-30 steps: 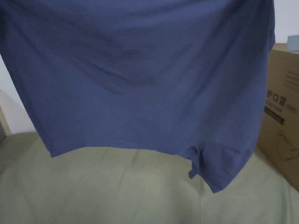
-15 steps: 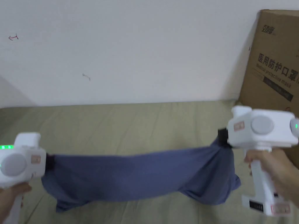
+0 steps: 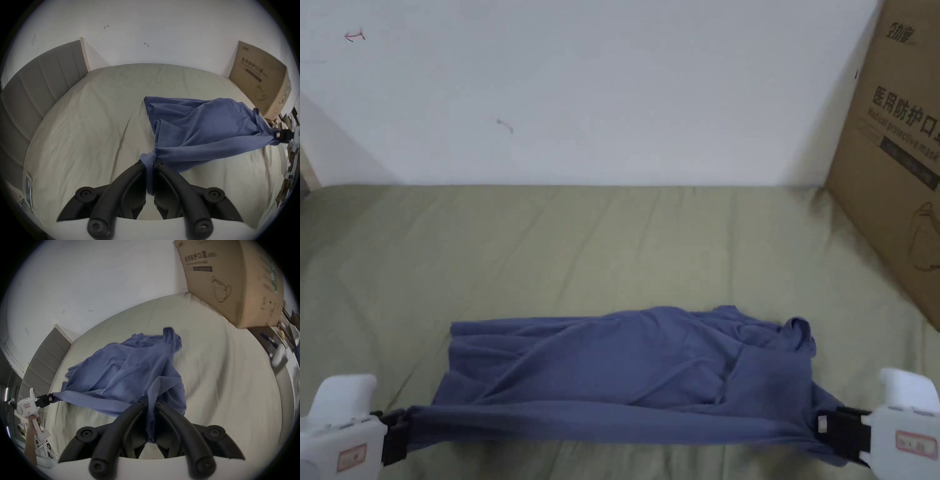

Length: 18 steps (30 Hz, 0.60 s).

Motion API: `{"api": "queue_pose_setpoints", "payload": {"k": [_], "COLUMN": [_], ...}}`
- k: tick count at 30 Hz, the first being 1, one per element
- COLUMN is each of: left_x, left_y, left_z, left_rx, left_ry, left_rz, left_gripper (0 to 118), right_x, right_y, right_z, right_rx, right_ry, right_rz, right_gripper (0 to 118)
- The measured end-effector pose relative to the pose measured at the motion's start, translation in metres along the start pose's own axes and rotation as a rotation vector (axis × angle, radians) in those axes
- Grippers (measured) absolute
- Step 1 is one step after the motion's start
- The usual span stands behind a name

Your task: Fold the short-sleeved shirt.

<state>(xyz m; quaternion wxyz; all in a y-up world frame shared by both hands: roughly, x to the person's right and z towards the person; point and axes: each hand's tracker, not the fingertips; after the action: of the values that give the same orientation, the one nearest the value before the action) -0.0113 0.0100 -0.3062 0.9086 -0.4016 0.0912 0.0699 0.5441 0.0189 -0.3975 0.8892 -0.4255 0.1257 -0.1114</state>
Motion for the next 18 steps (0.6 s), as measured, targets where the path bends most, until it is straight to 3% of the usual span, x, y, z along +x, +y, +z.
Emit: {"api": "queue_pose_setpoints", "payload": {"k": [3,6,9,11,15,18], "left_x": [-0.005,-0.010,-0.017,-0.024,-0.035,-0.039], "left_y": [-0.043,-0.092,-0.142,-0.173,-0.217,-0.235], "left_z": [0.048,0.088,0.127,0.148,0.172,0.181], "left_rx": [-0.007,-0.039,-0.059,-0.098,-0.130,-0.139], "left_ry": [0.000,0.024,0.043,0.025,0.016,0.010], "left_rz": [0.029,-0.027,-0.054,-0.025,0.025,0.064], "left_gripper": [5,5,5,5,5,5], "right_x": [-0.007,-0.013,-0.013,-0.010,-0.002,-0.004], "right_y": [-0.049,-0.102,-0.154,-0.190,-0.235,-0.249], "right_z": [0.041,0.080,0.114,0.133,0.150,0.155], "right_rx": [0.010,-0.005,-0.040,-0.053,-0.120,-0.122], "right_ry": [-0.061,-0.070,-0.099,-0.104,-0.130,-0.131], "right_rz": [0.040,0.051,-0.001,-0.013,-0.110,-0.110], "right_gripper": [5,5,5,5,5,5]}}
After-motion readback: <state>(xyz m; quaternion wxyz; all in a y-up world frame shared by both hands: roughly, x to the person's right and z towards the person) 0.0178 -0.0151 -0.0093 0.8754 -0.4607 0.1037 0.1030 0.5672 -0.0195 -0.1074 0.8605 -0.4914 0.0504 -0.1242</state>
